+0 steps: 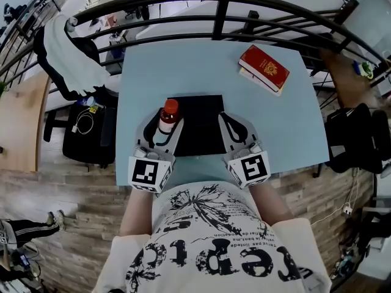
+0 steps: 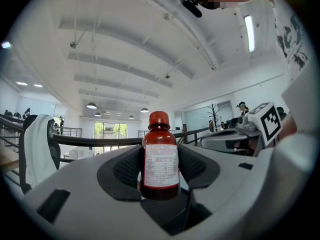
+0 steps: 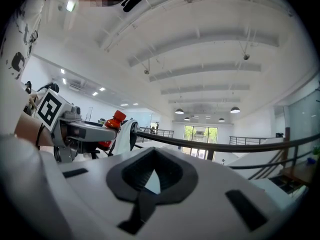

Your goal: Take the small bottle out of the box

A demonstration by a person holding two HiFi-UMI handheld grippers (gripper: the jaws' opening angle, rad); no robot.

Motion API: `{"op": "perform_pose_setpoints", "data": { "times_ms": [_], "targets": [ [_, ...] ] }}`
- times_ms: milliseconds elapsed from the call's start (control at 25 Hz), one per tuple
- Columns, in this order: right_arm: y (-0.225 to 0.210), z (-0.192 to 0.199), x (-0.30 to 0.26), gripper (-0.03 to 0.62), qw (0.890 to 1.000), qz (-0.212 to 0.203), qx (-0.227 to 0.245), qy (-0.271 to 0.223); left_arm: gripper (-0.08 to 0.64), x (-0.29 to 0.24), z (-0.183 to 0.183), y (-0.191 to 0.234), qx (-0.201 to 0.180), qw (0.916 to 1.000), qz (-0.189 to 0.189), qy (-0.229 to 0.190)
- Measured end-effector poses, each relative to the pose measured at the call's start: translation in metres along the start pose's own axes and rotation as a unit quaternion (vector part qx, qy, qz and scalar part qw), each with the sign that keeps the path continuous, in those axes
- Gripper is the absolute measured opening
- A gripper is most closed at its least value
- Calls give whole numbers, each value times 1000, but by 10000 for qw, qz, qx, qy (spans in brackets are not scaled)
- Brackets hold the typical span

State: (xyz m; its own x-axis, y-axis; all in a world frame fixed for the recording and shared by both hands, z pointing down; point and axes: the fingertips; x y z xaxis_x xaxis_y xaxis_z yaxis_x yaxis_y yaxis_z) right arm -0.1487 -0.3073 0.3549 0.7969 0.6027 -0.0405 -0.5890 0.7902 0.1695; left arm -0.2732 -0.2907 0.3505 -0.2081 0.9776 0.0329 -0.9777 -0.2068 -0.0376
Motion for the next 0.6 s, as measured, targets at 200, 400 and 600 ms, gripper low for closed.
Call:
{"op": "perform_pose_setpoints", "data": {
  "times_ms": [200, 400, 600],
  "targets": [
    [-1, 2, 0, 6, 10000, 21, 14, 22, 230, -4, 1, -2, -14, 10000, 45, 15],
    [-2, 2, -1, 6, 10000, 31, -29, 66, 230, -9, -2, -3, -35, 10000, 76, 33],
    [-2, 0, -2, 6, 10000, 17, -23, 74, 230, -9, -2, -4, -33, 9999, 124, 65]
  ]
}}
Point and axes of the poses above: the fingertips, and each gripper's own axes: x backward along the fingers, y to its left, z out of its underside, and after that the axes turned 10 degrees about -z, right-handed
